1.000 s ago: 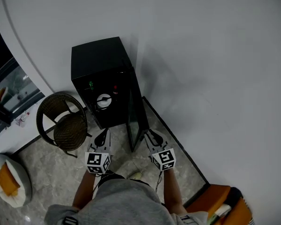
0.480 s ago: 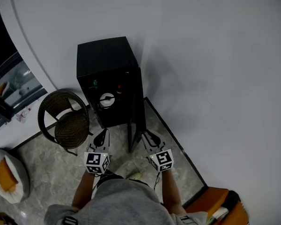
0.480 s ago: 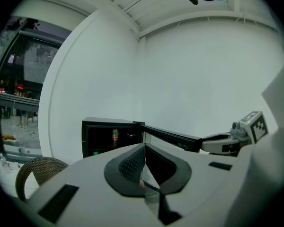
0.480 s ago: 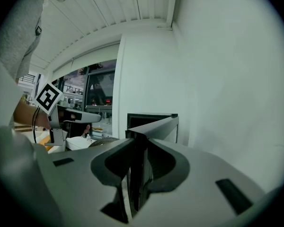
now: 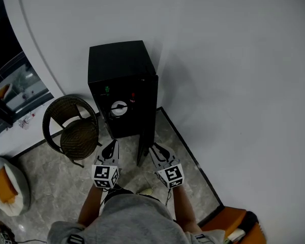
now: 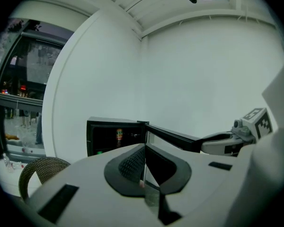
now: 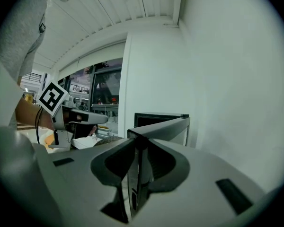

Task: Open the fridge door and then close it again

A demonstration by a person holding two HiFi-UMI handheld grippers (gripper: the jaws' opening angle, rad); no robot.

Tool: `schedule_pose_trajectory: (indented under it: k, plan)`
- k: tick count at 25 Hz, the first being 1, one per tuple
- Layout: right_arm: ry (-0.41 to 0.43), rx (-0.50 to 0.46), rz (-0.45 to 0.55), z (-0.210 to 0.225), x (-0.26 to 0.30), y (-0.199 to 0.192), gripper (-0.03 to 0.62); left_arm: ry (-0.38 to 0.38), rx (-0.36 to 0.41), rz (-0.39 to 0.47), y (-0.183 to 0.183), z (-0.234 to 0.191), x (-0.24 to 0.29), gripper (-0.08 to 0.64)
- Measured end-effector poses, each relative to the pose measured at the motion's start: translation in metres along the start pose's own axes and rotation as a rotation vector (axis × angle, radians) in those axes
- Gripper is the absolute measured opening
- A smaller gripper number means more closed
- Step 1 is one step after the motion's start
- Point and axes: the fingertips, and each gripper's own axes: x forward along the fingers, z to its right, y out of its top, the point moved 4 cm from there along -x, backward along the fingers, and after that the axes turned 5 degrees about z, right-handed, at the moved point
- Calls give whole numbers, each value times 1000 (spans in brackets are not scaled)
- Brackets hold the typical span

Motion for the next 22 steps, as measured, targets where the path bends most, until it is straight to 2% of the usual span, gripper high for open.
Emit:
schedule_pose_trajectory:
  k: [5, 22]
  plan:
    - [-11, 7, 0, -9, 11, 3, 101, 19, 5, -7, 1, -12, -2, 5]
    - [31, 4, -5, -39, 49, 8, 101, 66, 6, -19, 2, -53, -13, 5]
